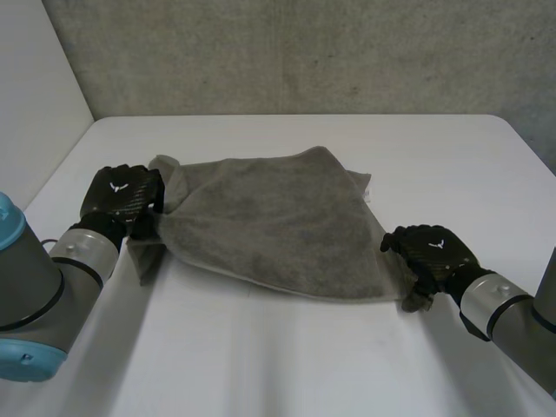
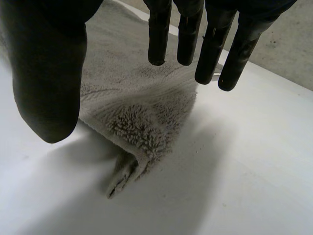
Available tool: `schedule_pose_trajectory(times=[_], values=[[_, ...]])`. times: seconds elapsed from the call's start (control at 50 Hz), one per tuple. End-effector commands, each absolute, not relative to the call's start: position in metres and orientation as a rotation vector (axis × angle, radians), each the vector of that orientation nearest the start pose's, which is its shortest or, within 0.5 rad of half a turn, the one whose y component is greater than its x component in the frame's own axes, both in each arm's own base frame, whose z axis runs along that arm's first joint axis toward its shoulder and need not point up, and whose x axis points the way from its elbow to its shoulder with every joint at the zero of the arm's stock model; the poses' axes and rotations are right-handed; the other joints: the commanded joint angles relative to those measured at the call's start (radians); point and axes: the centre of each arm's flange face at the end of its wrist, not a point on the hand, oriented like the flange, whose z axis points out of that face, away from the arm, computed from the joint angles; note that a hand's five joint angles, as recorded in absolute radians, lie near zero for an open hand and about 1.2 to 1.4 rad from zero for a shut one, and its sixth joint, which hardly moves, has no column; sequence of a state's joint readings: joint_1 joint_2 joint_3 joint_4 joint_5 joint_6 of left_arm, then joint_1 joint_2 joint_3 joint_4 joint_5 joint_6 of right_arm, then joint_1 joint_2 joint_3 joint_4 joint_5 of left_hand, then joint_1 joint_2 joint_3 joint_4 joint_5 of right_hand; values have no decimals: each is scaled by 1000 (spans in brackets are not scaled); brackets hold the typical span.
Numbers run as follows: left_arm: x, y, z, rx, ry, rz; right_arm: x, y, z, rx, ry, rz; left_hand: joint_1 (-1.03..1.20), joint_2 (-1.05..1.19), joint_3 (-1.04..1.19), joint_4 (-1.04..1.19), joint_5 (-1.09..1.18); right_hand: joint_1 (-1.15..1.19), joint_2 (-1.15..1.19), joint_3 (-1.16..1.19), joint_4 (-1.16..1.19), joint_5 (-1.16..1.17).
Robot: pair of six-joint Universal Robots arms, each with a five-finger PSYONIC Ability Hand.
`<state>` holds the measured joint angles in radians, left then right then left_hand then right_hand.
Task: Fold the towel.
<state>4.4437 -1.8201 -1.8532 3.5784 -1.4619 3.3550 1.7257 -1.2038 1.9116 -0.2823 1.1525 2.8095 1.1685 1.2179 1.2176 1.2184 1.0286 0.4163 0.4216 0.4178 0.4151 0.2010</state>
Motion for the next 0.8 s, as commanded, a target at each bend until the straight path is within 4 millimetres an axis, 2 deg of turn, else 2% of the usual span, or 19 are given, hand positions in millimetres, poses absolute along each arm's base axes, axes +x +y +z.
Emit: schedule_pose_trajectory(times=[0.02, 0.14, 0.34, 0.62, 0.68, 0.7, 0.72, 0.74, 0.76, 0.8], values=[[-221, -280, 190, 681, 2298, -2202, 209, -265, 117, -983, 2288, -1593, 228, 178, 179, 178, 193, -17, -23, -19, -16, 24], [-221, -281, 193, 666, 2297, -2214, 209, -265, 114, -1013, 2295, -1596, 228, 178, 179, 178, 193, 42, 36, 40, 43, 82], [-220, -281, 191, 639, 2325, -2217, 208, -271, 115, -1000, 2284, -1656, 228, 178, 179, 178, 193, 332, 327, 330, 333, 373], [-218, -281, 187, 638, 2337, -2200, 208, -273, 118, -987, 2278, -1683, 228, 178, 179, 178, 193, 353, 347, 351, 354, 393], [-218, -281, 186, 639, 2342, -2195, 207, -276, 119, -981, 2271, -1716, 228, 178, 179, 178, 193, 432, 427, 431, 433, 473], [-218, -281, 186, 639, 2342, -2195, 207, -278, 120, -980, 2264, -1733, 228, 178, 179, 178, 193, 542, 537, 541, 544, 583], [-218, -280, 185, 643, 2345, -2191, 207, -279, 121, -978, 2258, -1742, 228, 178, 179, 178, 193, 773, 768, 772, 774, 814], [-218, -281, 185, 641, 2344, -2190, 207, -279, 121, -978, 2258, -1742, 228, 178, 179, 178, 193, 776, 770, 774, 777, 816], [-218, -281, 185, 641, 2344, -2190, 206, -280, 123, -973, 2254, -1755, 228, 178, 179, 178, 193, 978, 973, 976, 979, 1019], [-218, -280, 183, 647, 2349, -2183, 206, -281, 125, -970, 2248, -1764, 228, 178, 179, 178, 193, 980, 975, 978, 981, 1021]])
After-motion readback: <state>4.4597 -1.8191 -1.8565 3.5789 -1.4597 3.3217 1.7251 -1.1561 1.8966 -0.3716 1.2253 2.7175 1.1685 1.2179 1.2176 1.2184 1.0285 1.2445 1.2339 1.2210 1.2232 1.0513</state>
